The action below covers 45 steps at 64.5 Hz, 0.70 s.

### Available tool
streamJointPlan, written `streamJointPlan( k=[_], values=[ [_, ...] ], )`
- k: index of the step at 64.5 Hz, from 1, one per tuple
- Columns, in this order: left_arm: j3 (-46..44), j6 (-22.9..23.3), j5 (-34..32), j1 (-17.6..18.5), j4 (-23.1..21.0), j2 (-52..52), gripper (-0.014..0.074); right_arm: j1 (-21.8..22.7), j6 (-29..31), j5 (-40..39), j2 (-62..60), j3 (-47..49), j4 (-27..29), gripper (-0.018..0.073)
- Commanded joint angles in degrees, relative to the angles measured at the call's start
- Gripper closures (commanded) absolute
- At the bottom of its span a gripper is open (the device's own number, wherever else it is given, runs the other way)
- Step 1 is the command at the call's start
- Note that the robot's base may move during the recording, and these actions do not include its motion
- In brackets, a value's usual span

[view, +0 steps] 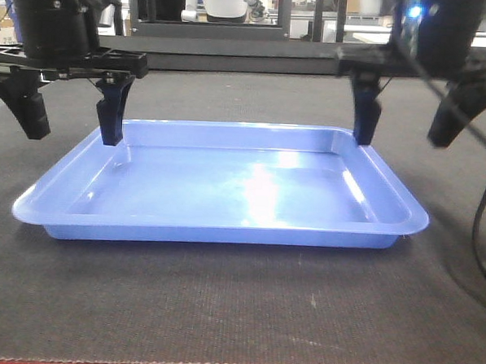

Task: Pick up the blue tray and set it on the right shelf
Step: 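Close both grippers on the tray's opposite side rims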

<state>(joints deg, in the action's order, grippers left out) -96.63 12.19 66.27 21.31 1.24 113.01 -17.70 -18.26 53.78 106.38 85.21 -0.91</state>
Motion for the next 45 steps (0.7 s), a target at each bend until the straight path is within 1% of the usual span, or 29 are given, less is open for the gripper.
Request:
streamJointPlan(
  k=[1,10,31,38,45],
  values=[
    [-2.12,1.09,-1.76,-0.18,-0.71,-3.1,0.0145,0.14,2.24,-2.32,-1.26,2.13,0.91,-0.0052],
    [-2.12,1.08,-2.03,-0.18,-2.84,-1.6,0.0145,0.14,2.37,-2.32,0.83,2.13,0.91,-0.0052],
    [-2.12,1.08,-2.67,-0.3,-3.5,0.2,0.0145,-1.07,3.51,-3.52,2.33,2.24,0.91,-0.0041],
    [-2.12,1.08,-2.67,-0.88,-4.59,0.2,0.0145,-1.11,3.51,-3.85,2.33,2.24,0.91,0.0031],
    [-2.12,1.08,-2.18,-1.74,-6.1,0.2,0.0145,-1.11,3.51,-3.96,2.33,2.24,0.91,0.0157]
  ],
)
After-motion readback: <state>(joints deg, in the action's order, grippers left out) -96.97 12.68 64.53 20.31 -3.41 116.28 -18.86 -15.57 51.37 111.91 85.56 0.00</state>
